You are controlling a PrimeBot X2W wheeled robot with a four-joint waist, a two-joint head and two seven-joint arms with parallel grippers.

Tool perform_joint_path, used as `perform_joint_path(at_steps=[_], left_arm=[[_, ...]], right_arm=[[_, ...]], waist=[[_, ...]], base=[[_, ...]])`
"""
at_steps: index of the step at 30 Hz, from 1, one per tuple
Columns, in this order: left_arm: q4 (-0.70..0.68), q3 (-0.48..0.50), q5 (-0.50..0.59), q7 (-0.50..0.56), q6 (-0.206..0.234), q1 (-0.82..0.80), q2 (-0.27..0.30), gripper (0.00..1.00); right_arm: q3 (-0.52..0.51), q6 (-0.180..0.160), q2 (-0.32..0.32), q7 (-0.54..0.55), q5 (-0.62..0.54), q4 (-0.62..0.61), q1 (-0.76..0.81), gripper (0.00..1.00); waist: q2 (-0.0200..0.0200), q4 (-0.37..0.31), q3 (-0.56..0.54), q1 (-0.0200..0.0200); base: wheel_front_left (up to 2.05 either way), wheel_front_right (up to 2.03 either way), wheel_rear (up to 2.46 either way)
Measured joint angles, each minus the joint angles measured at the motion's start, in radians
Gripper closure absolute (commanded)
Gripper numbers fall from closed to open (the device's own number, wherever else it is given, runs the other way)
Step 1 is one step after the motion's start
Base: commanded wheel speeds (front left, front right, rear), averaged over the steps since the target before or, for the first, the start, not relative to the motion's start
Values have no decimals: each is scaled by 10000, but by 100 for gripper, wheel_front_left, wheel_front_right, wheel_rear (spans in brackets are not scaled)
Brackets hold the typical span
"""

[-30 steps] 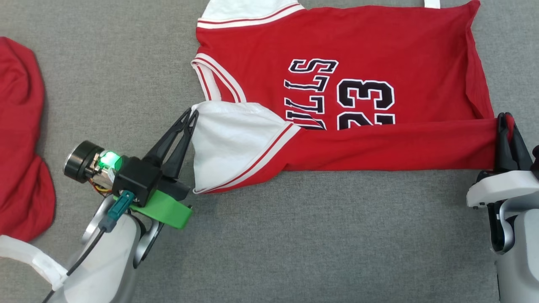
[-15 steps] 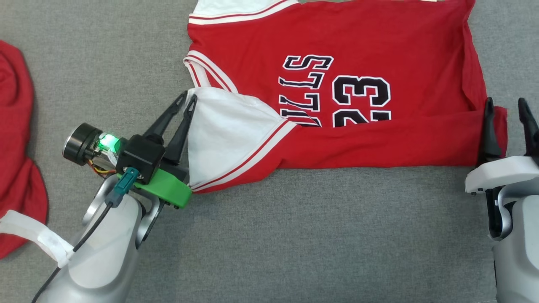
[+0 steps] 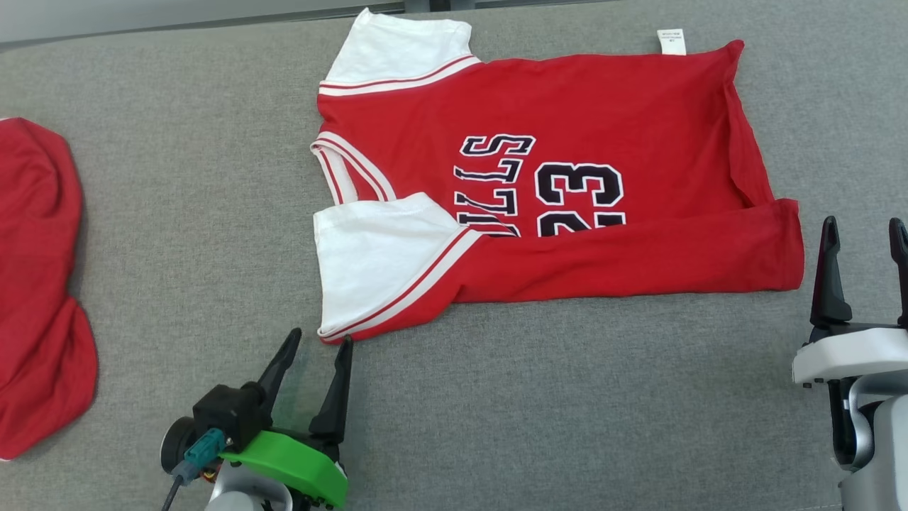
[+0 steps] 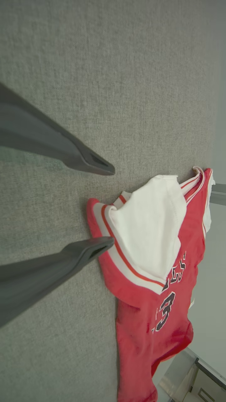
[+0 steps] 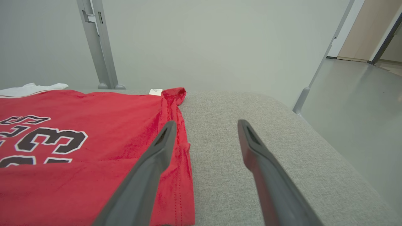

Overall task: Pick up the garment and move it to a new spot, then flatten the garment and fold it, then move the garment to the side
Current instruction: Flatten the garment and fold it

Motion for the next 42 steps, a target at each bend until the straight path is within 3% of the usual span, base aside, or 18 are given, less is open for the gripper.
perform_joint_path(at_steps=[16,17,19,23,37,40,42], left_arm=[[1871,-188,-704,1103,-81,-1371,17,0],[1933,-219,-828,1168,-113,-1430,8,30],[1992,-309,-1026,1220,-151,-1484,8,100],[1818,-604,-1398,1208,-198,-1478,21,100],[163,-1093,-1747,895,-199,-954,1026,100],[65,-1099,-1751,915,-199,-959,1091,100],[21,-1106,-1751,918,-199,-967,1110,100]], right_arm=[[360,0,-38,0,94,245,65,0],[405,0,-38,0,104,339,56,0],[470,0,-29,0,190,568,37,0],[483,0,-35,0,407,1139,-65,0],[890,0,-316,0,2056,3407,-781,1],[1216,0,-437,0,2328,3701,-1211,25],[1459,0,-506,0,2539,3977,-1441,73]], waist=[[0,-201,122,0],[0,-193,125,0],[0,-181,114,0],[0,-127,83,0],[0,137,143,0],[0,135,246,0],[0,129,303,0]], base=[[0,0,0],[0,0,0],[0,0,0],[0,0,0],[0,0,0],[0,0,0],[0,0,0]])
